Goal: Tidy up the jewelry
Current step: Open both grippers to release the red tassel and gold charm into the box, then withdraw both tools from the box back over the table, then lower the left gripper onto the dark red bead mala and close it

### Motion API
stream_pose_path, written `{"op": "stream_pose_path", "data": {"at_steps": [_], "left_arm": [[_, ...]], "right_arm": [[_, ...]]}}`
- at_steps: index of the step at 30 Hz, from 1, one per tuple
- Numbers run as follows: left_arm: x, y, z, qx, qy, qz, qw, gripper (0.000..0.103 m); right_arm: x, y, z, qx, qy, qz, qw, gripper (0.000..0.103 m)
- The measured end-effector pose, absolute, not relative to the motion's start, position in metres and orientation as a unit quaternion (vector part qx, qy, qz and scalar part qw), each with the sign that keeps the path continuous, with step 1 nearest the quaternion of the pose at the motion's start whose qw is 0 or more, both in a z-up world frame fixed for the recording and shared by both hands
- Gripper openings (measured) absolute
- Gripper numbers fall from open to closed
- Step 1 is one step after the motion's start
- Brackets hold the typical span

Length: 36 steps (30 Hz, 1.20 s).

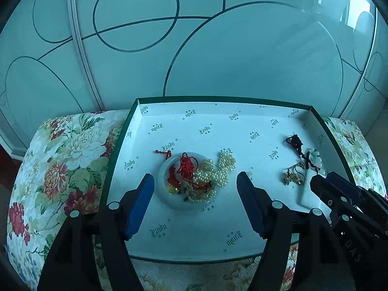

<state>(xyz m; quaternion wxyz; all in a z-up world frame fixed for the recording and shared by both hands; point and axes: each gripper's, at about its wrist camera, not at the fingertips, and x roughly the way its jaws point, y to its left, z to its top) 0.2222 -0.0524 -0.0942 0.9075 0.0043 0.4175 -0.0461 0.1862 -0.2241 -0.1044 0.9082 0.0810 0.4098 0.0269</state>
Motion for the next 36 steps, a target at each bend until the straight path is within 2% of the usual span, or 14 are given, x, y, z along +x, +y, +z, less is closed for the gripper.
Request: {"op": "stream_pose_path", "data": {"at_steps": [17, 36], "left_arm": [[0.099, -0.016, -0.107, -0.026, 0.464, -0.036, 0.885, 0.070], [-0.005, -0.049, -0.106, 0.009, 0.457, -0.049, 0.888, 0.070]], "right_arm": [[0.069, -0.237, -0.103, 0.085, 0.434, 0.025, 0.896, 0.031], [-0.034, -0.254, -0.097, 0.080, 0.427, 0.014, 0.901, 0.032]]}}
